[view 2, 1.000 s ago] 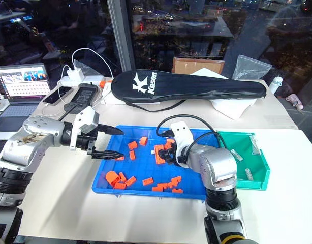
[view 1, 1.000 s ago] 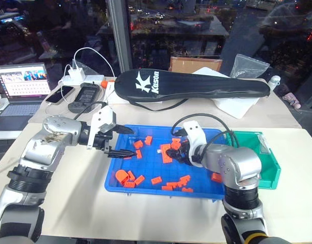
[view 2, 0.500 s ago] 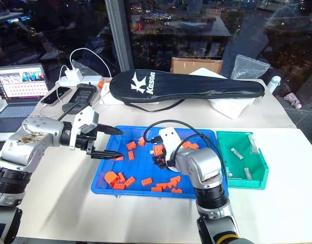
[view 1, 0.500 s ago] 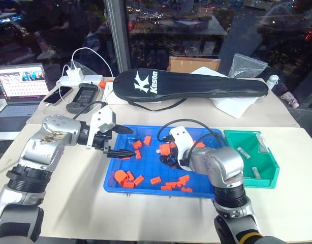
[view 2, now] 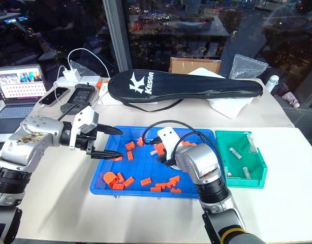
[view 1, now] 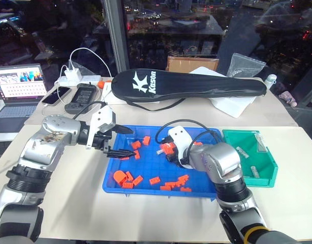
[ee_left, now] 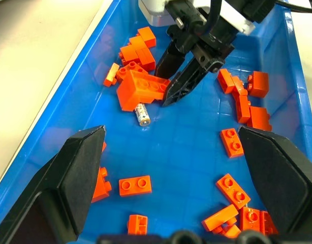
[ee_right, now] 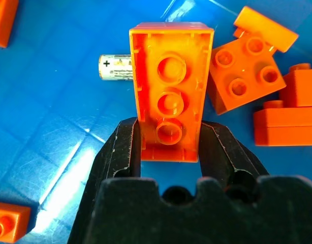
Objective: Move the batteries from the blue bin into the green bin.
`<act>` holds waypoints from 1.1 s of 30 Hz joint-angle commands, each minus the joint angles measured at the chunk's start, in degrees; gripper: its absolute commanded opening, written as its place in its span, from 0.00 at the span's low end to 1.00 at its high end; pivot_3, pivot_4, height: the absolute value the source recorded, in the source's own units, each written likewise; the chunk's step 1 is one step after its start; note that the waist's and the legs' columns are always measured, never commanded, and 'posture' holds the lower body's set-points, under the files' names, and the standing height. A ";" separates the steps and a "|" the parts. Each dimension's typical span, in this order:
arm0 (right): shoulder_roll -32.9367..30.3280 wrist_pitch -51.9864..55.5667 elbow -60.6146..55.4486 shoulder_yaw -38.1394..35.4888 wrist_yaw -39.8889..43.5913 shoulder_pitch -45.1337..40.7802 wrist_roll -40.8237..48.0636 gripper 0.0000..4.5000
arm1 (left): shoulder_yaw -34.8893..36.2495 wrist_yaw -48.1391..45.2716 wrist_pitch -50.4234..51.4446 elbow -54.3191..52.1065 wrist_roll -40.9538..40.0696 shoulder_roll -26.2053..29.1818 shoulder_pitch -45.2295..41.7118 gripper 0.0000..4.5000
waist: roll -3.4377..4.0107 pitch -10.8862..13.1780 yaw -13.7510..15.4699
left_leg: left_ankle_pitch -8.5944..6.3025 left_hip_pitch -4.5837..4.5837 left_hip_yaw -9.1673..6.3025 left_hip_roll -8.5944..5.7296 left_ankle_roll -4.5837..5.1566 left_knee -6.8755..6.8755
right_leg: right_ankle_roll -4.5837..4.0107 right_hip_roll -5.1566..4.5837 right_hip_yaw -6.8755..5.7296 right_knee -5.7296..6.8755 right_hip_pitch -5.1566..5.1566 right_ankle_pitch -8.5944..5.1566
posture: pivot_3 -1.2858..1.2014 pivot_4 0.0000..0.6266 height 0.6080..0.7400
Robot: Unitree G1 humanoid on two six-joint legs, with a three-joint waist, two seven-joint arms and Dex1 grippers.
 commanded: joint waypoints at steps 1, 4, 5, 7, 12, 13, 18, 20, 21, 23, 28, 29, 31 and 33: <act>-5.54 0.42 -7.20 -5.34 5.40 -4.93 6.21 0.30 | 1.31 0.11 -0.39 -0.88 -0.24 0.48 -0.62 1.00 | 0.01 0.01 0.08 | 0.00 -0.02 0.00 0.00 0.00 0.00 | 0.00 0.00 0.00 -0.02 0.00 0.00 | 0.52 0.24 0.97; -11.57 0.42 -8.16 -7.20 7.44 -5.89 9.09 0.30 | 1.22 0.12 -0.73 -0.75 -0.16 0.28 -0.42 1.00 | 0.00 0.00 0.13 | 0.00 0.00 0.00 0.00 0.00 -0.01 | 0.01 0.00 -0.02 -0.03 0.02 0.00 | 0.52 0.24 0.97; -14.50 0.42 -8.74 -6.68 8.35 -6.02 9.96 0.30 | 1.18 0.09 -0.85 -0.65 -0.13 0.20 -0.40 1.00 | -0.01 0.00 0.17 | 0.00 0.00 0.00 0.00 0.00 -0.02 | 0.01 -0.01 -0.02 -0.05 0.02 -0.01 | 0.52 0.24 0.97; -21.44 0.42 -10.26 -4.83 10.54 -5.12 11.94 0.30 | 0.93 0.12 -1.29 -0.26 0.15 -0.08 -0.40 1.00 | -0.01 0.01 0.29 | 0.00 0.00 0.00 0.00 0.00 -0.04 | 0.01 -0.02 -0.01 -0.11 0.03 -0.01 | 0.52 0.24 0.97; -29.94 0.42 -12.22 -2.57 12.53 -0.35 14.27 0.30 | 0.41 0.13 -1.95 0.48 0.49 -1.39 -0.97 1.00 | -0.06 0.00 0.20 | -0.01 0.00 0.00 -0.01 0.01 -0.13 | 0.03 -0.03 0.00 -0.19 0.03 -0.05 | 0.52 0.24 0.97; -29.88 0.42 -12.37 -2.34 12.36 0.37 14.24 0.30 | 0.40 0.05 -2.12 0.62 0.56 -1.49 -0.99 1.00 | -0.06 0.00 0.02 | -0.01 0.00 0.00 -0.01 0.02 -0.13 | 0.03 -0.02 0.00 -0.19 0.02 -0.05 | 0.52 0.24 0.97; -29.83 -0.14 -12.62 0.06 12.23 0.13 12.70 0.64 | 0.31 -0.29 -2.95 1.53 1.01 -1.74 -1.32 1.00 | -0.06 0.01 -0.27 | 0.01 0.05 -0.01 -0.01 0.07 -0.15 | 0.05 0.01 0.06 -0.14 0.00 -0.06 | 0.52 0.24 0.97; -28.32 -2.45 -12.37 -0.29 12.28 -2.08 12.29 0.80 | 0.38 -0.37 -2.99 1.52 1.06 -1.67 -1.24 1.00 | -0.06 0.01 -0.21 | 0.01 0.03 -0.01 -0.02 0.07 -0.13 | 0.09 -0.01 0.06 -0.16 0.01 -0.08 | 0.52 0.24 0.97; -27.44 -5.05 -12.39 -0.56 12.19 -2.50 11.74 0.89 | 0.46 -0.43 -2.98 1.47 1.07 -1.60 -1.15 1.00 | -0.05 0.01 -0.19 | 0.01 0.03 -0.01 -0.02 0.06 -0.12 | 0.09 0.00 0.06 -0.15 0.00 -0.08 | 0.52 0.24 0.97; -26.41 -11.87 -12.33 -0.12 13.63 -2.70 10.96 1.00 | 0.67 -0.45 -2.88 1.42 1.10 -1.42 -0.96 1.00 | -0.05 0.01 -0.07 | 0.01 0.04 -0.01 -0.01 0.07 -0.13 | 0.10 0.01 0.04 -0.14 0.00 -0.09 | 0.52 0.24 0.97; -27.81 -30.52 -9.46 9.03 23.02 -2.76 5.86 1.00 | 0.93 -0.38 -2.52 0.95 0.98 -0.89 -0.44 1.00 | -0.06 0.01 0.26 | 0.01 0.00 -0.01 -0.02 0.06 -0.13 | 0.28 -0.01 0.01 -0.20 0.01 -0.20 | 0.52 0.24 0.97; -27.41 -34.16 -7.46 11.24 24.50 -2.86 4.06 1.00 | 1.00 -0.30 -2.41 0.83 0.87 -0.86 -0.40 1.00 | -0.06 0.01 0.25 | 0.01 0.00 -0.01 -0.02 0.06 -0.13 | 0.28 -0.01 0.01 -0.20 0.01 -0.20 | 0.52 0.24 0.97; -27.26 -41.53 -3.23 15.14 28.59 -3.22 0.64 1.00 | 1.09 0.00 -2.31 0.77 0.84 -0.93 -0.44 1.00 | -0.06 0.01 0.18 | 0.01 0.02 -0.01 -0.01 0.06 -0.11 | 0.28 -0.01 0.00 -0.19 0.03 -0.20 | 0.52 0.24 0.97; -26.90 -45.99 2.23 17.44 32.77 -4.46 -1.40 1.00 | 1.24 0.46 -2.06 0.42 0.80 -0.98 -0.29 1.00 | -0.06 0.01 0.18 | 0.02 0.02 -0.01 -0.02 0.06 -0.09 | 0.29 -0.01 0.01 -0.17 0.02 -0.20 | 0.52 0.24 0.97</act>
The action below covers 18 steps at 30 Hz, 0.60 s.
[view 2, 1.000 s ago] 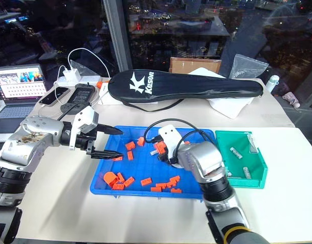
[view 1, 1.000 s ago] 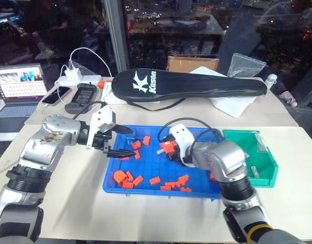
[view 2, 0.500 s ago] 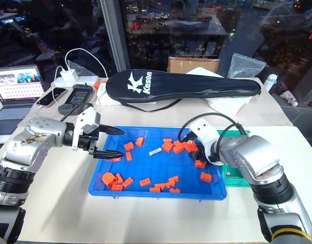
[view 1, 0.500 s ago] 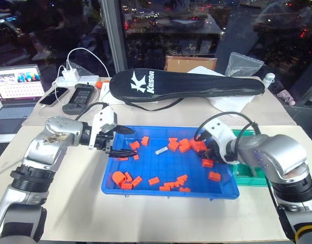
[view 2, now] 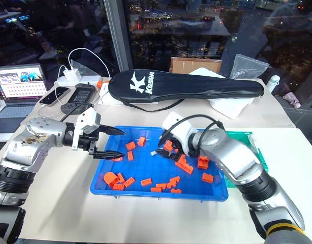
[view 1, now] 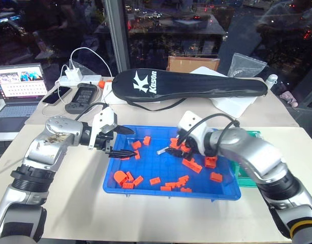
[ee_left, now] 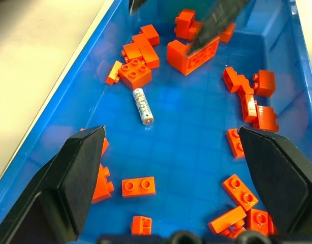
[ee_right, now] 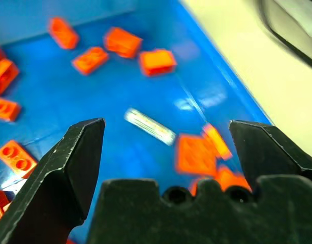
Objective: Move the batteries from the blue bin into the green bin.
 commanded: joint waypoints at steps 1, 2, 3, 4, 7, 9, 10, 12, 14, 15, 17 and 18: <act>2.01 -10.75 9.63 2.31 6.85 -3.31 -4.26 1.00 | 1.91 0.76 -0.09 -1.84 -0.51 0.66 -0.02 1.00 | 0.00 0.00 -0.01 | 0.00 0.00 0.00 0.00 0.00 0.03 | 0.00 0.00 0.00 0.01 0.00 0.00 | 0.52 0.24 0.97; 3.40 -11.36 12.99 1.96 7.54 -4.29 -4.45 1.00 | 2.14 1.15 0.19 -2.31 -0.62 0.75 0.33 1.00 | 0.00 0.00 -0.04 | 0.00 0.00 0.00 0.00 0.00 0.03 | 0.00 0.00 0.00 0.02 0.00 0.00 | 0.52 0.24 0.97; 3.94 -11.89 15.32 2.33 8.88 -4.97 -5.08 1.00 | 2.27 1.41 0.41 -2.69 -0.66 0.90 0.69 1.00 | 0.00 0.00 -0.07 | 0.00 0.00 0.00 0.01 0.00 0.05 | -0.01 0.01 0.00 0.03 0.01 0.01 | 0.52 0.24 0.97; 4.22 -13.30 17.40 3.09 10.45 -5.50 -6.20 1.00 | 2.36 1.59 0.57 -3.07 -0.73 1.01 1.05 1.00 | 0.00 0.00 -0.09 | 0.00 0.00 0.00 0.01 0.00 0.05 | -0.04 0.01 0.00 0.06 0.01 0.03 | 0.52 0.24 0.97; 6.21 -17.46 23.88 4.46 13.36 -6.83 -9.24 1.00 | 2.89 2.09 1.57 -4.65 -1.36 1.32 2.04 1.00 | 0.00 0.00 -0.05 | 0.00 0.01 0.00 0.01 0.00 0.02 | -0.24 0.01 0.00 0.07 0.01 0.14 | 0.52 0.24 0.97; 7.63 -19.05 27.22 4.71 15.11 -7.45 -10.43 1.00 | 3.28 2.39 2.00 -5.28 -1.51 1.57 2.49 1.00 | 0.00 0.00 0.00 | 0.00 0.01 0.00 0.01 0.00 0.02 | -0.30 0.01 0.00 0.06 0.01 0.17 | 0.52 0.24 0.97; 8.35 -19.63 28.76 4.76 15.92 -7.60 -10.91 1.00 | 3.45 2.59 2.13 -5.48 -1.52 1.68 2.67 1.00 | 0.00 0.00 0.03 | 0.00 0.00 0.00 0.01 0.00 0.02 | -0.30 0.01 -0.01 0.06 0.01 0.18 | 0.52 0.24 0.97; 9.25 -21.51 31.40 5.77 17.43 -7.74 -13.04 1.00 | 3.68 2.88 2.35 -5.81 -1.64 1.89 2.96 1.00 | 0.00 0.00 0.05 | 0.00 0.00 0.00 0.01 0.00 0.03 | -0.30 0.01 -0.01 0.07 0.01 0.18 | 0.52 0.24 0.97; 10.62 -22.93 32.83 6.27 18.40 -7.63 -14.39 1.00 | 3.87 3.06 2.55 -6.17 -1.82 2.09 3.27 1.00 | 0.01 0.01 0.09 | 0.00 0.01 0.00 0.00 0.00 0.05 | -0.30 0.01 -0.01 0.08 0.02 0.18 | 0.52 0.24 0.97; 11.56 -23.07 33.51 6.08 18.64 -7.54 -14.57 1.00 | 3.92 3.15 2.62 -6.30 -1.89 2.14 3.39 1.00 | 0.01 0.01 0.08 | 0.00 0.01 0.00 0.00 0.00 0.05 | -0.30 0.01 -0.01 0.08 0.02 0.18 | 0.52 0.24 0.97; 13.11 -23.74 35.43 6.04 18.76 -7.46 -15.69 1.00 | 3.90 3.35 2.76 -6.40 -1.97 2.05 3.42 1.00 | 0.01 0.00 0.04 | 0.00 0.01 0.00 0.00 0.00 0.04 | -0.30 0.01 -0.01 0.09 0.01 0.18 | 0.52 0.24 0.97; 13.45 -24.08 36.15 6.28 18.94 -7.40 -16.48 0.94 | 3.84 3.45 2.83 -6.45 -1.96 1.95 3.39 1.00 | 0.01 0.01 0.02 | 0.00 0.02 0.00 0.01 0.00 0.04 | -0.30 0.02 -0.01 0.10 0.02 0.18 | 0.52 0.24 0.97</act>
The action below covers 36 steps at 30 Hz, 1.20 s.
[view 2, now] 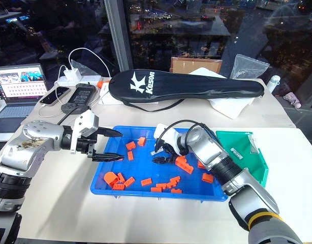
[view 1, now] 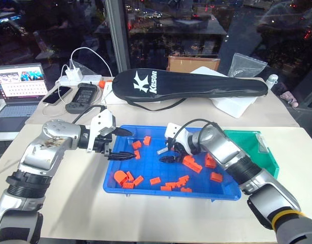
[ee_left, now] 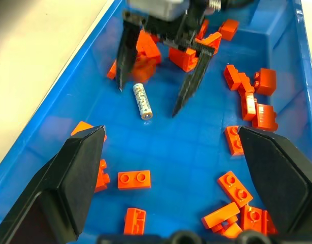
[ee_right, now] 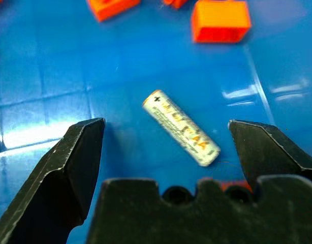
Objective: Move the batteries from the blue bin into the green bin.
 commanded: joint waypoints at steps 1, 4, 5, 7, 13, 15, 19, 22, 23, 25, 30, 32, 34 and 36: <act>2.15 -1.76 1.78 -0.38 1.17 -0.61 -2.39 0.88 | 1.79 0.66 0.36 -1.89 -1.06 0.51 -0.35 1.00 | 0.00 0.00 -0.06 | 0.00 0.00 0.00 0.00 0.00 0.00 | 0.00 0.00 0.00 0.01 0.00 0.00 | 0.52 0.24 0.97; 2.29 -0.33 0.13 -1.16 2.26 0.37 -2.74 0.69 | 1.65 0.67 0.84 -2.19 -1.49 0.28 -0.59 1.00 | 0.01 0.00 -0.06 | 0.00 0.02 0.00 0.00 0.00 0.00 | -0.01 0.00 -0.01 0.03 0.02 0.01 | 0.52 0.24 0.97; 1.73 0.39 -1.40 -1.41 3.01 0.89 -2.57 0.61 | 1.63 0.58 0.93 -2.19 -1.58 0.33 -0.67 1.00 | 0.01 0.00 -0.02 | 0.00 0.02 0.00 0.00 0.00 0.00 | -0.01 0.00 0.00 0.03 0.02 0.01 | 0.52 0.24 0.97; 0.65 1.22 -3.83 -1.63 4.08 1.72 -2.65 0.45 | 1.56 0.34 1.01 -2.11 -1.63 0.44 -0.78 1.00 | 0.01 0.00 0.21 | 0.00 0.02 0.00 0.00 0.00 0.02 | -0.01 0.00 -0.01 0.03 0.04 0.01 | 0.52 0.24 0.97; -4.17 9.43 -18.15 -9.69 5.39 4.62 2.53 0.06 | 0.84 -0.55 1.08 -0.93 -1.57 -0.18 -2.36 1.00 | 0.01 0.00 0.76 | 0.00 0.00 0.00 0.00 -0.01 0.05 | -0.01 0.00 -0.01 0.02 0.03 0.00 | 0.52 0.24 0.97; -5.50 13.75 -23.04 -14.59 4.82 4.49 5.51 0.06 | 0.50 -0.97 0.97 -0.35 -1.47 -0.51 -3.03 1.00 | 0.01 0.01 1.15 | 0.00 -0.05 0.00 -0.01 -0.01 0.07 | -0.01 -0.01 -0.01 0.02 -0.01 0.01 | 0.52 0.24 0.97; -10.54 23.01 -31.43 -25.00 4.39 3.71 11.68 0.06 | -0.41 -1.99 0.56 1.25 -1.27 -1.69 -4.59 1.00 | 0.01 0.00 1.42 | 0.00 -0.03 0.00 -0.01 -0.01 0.08 | -0.01 -0.01 -0.01 0.02 0.01 0.01 | 0.52 0.24 0.97; -20.72 26.81 -33.64 -30.41 4.66 5.80 11.65 0.06 | -1.25 -2.78 0.35 2.48 -1.24 -3.35 -6.22 1.00 | 0.00 0.01 1.95 | 0.00 -0.03 0.00 -0.02 -0.01 0.08 | 0.00 -0.03 -0.03 -0.04 0.05 0.00 | 0.52 0.24 0.97; -23.32 27.37 -33.32 -31.43 4.10 6.51 11.17 0.06 | -1.39 -3.05 0.32 2.77 -1.28 -3.78 -6.60 1.00 | -0.01 0.00 2.08 | -0.01 -0.03 0.00 -0.02 -0.01 0.10 | 0.00 -0.04 -0.04 -0.10 0.07 0.00 | 0.52 0.24 0.97; -27.24 27.91 -31.36 -33.94 1.65 8.05 9.71 0.06 | -1.41 -3.46 0.41 3.60 -1.64 -4.79 -7.51 1.00 | -0.02 0.01 2.23 | -0.01 -0.05 0.00 -0.04 -0.01 0.12 | 0.01 -0.05 -0.03 -0.14 0.08 0.00 | 0.52 0.24 0.97; -35.27 31.49 -27.35 -41.57 -3.01 15.84 7.85 0.06 | -1.38 -2.82 2.66 4.31 -3.63 -9.03 -10.31 1.00 | -0.02 0.01 2.22 | -0.01 -0.07 0.01 -0.05 -0.01 0.14 | 0.02 -0.06 0.01 -0.14 0.08 -0.01 | 0.52 0.24 0.97; -34.99 34.72 -27.81 -43.38 -4.26 18.88 9.03 0.06 | -1.32 -2.91 3.08 4.52 -4.12 -9.48 -10.79 1.00 | 0.00 0.00 1.44 | -0.02 -0.05 0.02 -0.06 0.02 0.14 | 0.01 -0.05 0.04 -0.12 0.08 0.00 | 0.52 0.24 0.97; -34.64 36.50 -28.24 -44.26 -5.69 21.82 9.28 0.06 | -1.47 -2.83 2.63 5.16 -3.73 -9.88 -11.28 1.00 | 0.02 -0.01 0.93 | -0.03 0.02 0.01 -0.04 0.06 0.10 | 0.00 0.00 0.10 -0.06 0.08 0.00 | 0.52 0.24 0.97; -34.82 36.23 -28.70 -43.65 -7.15 24.54 8.61 0.06 | -1.75 -2.34 1.21 6.14 -2.75 -10.20 -11.78 1.00 | 0.07 -0.04 0.69 | -0.03 0.04 0.01 -0.04 0.07 0.10 | 0.00 0.01 0.13 -0.03 0.09 0.00 | 0.52 0.24 0.97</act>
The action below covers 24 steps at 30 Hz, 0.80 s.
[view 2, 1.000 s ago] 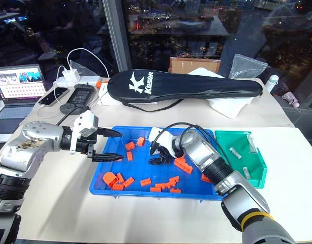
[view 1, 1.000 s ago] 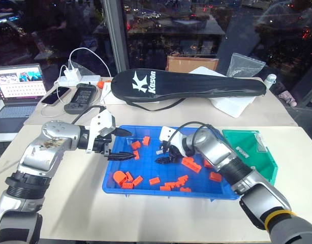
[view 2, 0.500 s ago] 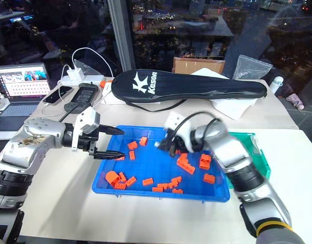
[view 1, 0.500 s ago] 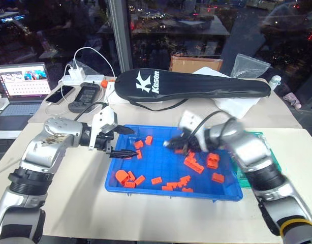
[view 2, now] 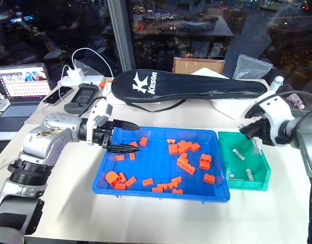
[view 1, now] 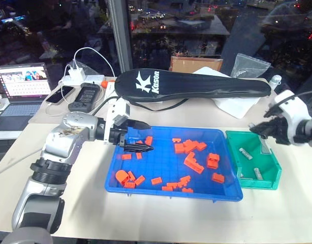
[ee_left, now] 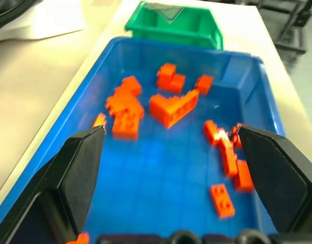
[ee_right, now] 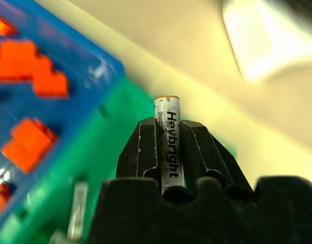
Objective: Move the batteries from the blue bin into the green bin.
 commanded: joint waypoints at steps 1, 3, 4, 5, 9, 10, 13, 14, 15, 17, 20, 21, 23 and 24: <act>0.06 0.77 -2.46 -1.61 -3.20 3.28 -0.33 0.06 | 0.75 0.43 -1.97 1.08 0.60 -0.08 -1.73 1.00 | 0.03 -0.01 -0.07 | 0.00 0.01 0.00 -0.01 0.00 0.03 | 0.01 -0.01 0.00 0.00 0.02 0.00 | 0.52 0.24 0.97; 0.48 0.31 -2.81 -1.47 -4.19 4.18 -0.12 0.06 | 0.86 0.56 -2.27 1.68 0.55 -0.17 -2.06 1.00 | 0.06 -0.02 -0.10 | 0.00 -0.01 0.00 -0.04 0.00 0.08 | 0.07 -0.03 0.03 0.00 0.02 -0.02 | 0.52 0.24 0.97; 1.18 0.18 -3.02 -1.54 -4.61 4.46 0.29 0.17 | 0.92 0.80 -2.64 1.93 0.72 -0.29 -2.23 1.00 | 0.06 -0.02 -0.09 | 0.00 -0.01 0.00 -0.04 -0.01 0.11 | 0.16 -0.03 0.03 -0.01 0.02 -0.06 | 0.52 0.24 0.97; 1.89 0.05 -3.22 -1.57 -4.96 4.46 0.74 0.28 | 0.90 1.15 -3.30 2.14 1.16 -0.40 -2.31 1.00 | 0.06 -0.02 -0.08 | 0.00 -0.02 0.00 -0.04 -0.01 0.11 | 0.25 -0.02 0.03 -0.01 0.02 -0.10 | 0.52 0.24 0.97; 1.98 -0.13 -3.67 -1.54 -5.19 3.80 1.59 0.56 | 0.39 2.82 -5.81 2.53 3.45 -0.76 -2.12 1.00 | 0.07 -0.02 0.15 | 0.00 -0.02 0.00 -0.04 -0.01 0.14 | 0.34 -0.03 0.02 -0.03 0.07 -0.15 | 0.52 0.24 0.97; 1.83 0.12 -3.45 -1.87 -5.72 3.40 1.44 0.64 | 0.55 3.39 -6.17 2.66 3.72 -0.99 -2.05 1.00 | 0.07 -0.02 0.27 | 0.00 -0.03 0.00 -0.04 -0.01 0.15 | 0.33 -0.03 0.02 -0.04 0.07 -0.14 | 0.52 0.24 0.97; 0.26 0.39 -3.88 -3.05 -5.08 2.73 2.28 0.87 | 1.65 6.07 -7.61 3.05 4.80 -1.84 -1.96 1.00 | 0.08 -0.02 0.60 | 0.00 -0.03 0.00 -0.04 -0.01 0.15 | 0.31 -0.04 0.02 -0.05 0.07 -0.13 | 0.52 0.24 0.97; -0.22 0.37 -4.26 -3.35 -4.73 2.67 2.73 0.92 | 1.85 6.95 -8.00 3.24 5.22 -1.96 -1.97 1.00 | 0.07 -0.02 0.70 | 0.00 -0.04 0.00 -0.05 -0.01 0.16 | 0.31 -0.05 0.02 -0.06 0.08 -0.12 | 0.52 0.24 0.97; -0.29 0.60 -4.46 -4.69 -4.35 1.93 3.75 0.98 | 2.16 8.41 -8.39 3.78 5.97 -2.06 -2.10 1.00 | 0.07 -0.02 0.74 | 0.00 -0.04 0.00 -0.05 -0.01 0.17 | 0.31 -0.05 0.02 -0.07 0.10 -0.12 | 0.52 0.24 0.97; 1.25 -4.33 -5.31 -8.84 -2.74 1.13 6.19 0.98 | 4.15 11.79 -9.34 4.18 6.34 -2.55 -1.87 1.00 | 0.07 -0.02 0.72 | 0.00 -0.05 0.00 -0.06 -0.01 0.18 | 0.32 -0.05 0.02 -0.08 0.10 -0.12 | 0.52 0.24 0.97; 4.85 -11.71 -8.22 -13.17 -2.54 2.17 8.19 0.98 | 5.66 14.12 -9.22 4.07 6.27 -2.46 -1.27 1.00 | 0.07 -0.02 0.62 | 0.00 -0.04 0.00 -0.05 -0.01 0.14 | 0.33 -0.04 0.00 -0.08 0.11 -0.12 | 0.52 0.24 0.97; 7.05 -13.72 -9.40 -14.73 -2.59 2.58 9.62 0.98 | 6.10 14.15 -9.13 4.11 5.98 -2.20 -0.93 1.00 | 0.07 -0.02 0.55 | 0.00 -0.02 0.00 -0.05 -0.01 0.13 | 0.34 -0.04 0.01 -0.08 0.12 -0.12 | 0.52 0.24 0.97; 10.91 -15.46 -13.01 -16.55 -2.28 4.18 12.88 0.98 | 7.28 13.46 -7.38 3.53 4.78 -0.75 0.60 1.00 | 0.06 -0.02 0.47 | 0.00 -0.01 -0.01 -0.04 -0.01 0.11 | 0.35 -0.03 -0.01 -0.08 0.16 -0.13 | 0.52 0.24 0.97; 12.50 -16.08 -14.96 -16.98 -2.13 4.91 14.38 0.98 | 8.03 13.91 -6.92 3.06 4.55 -0.23 1.47 1.00 | 0.07 -0.02 0.45 | 0.00 0.02 -0.01 -0.04 -0.01 0.11 | 0.34 -0.03 -0.01 -0.08 0.20 -0.12 | 0.52 0.24 0.97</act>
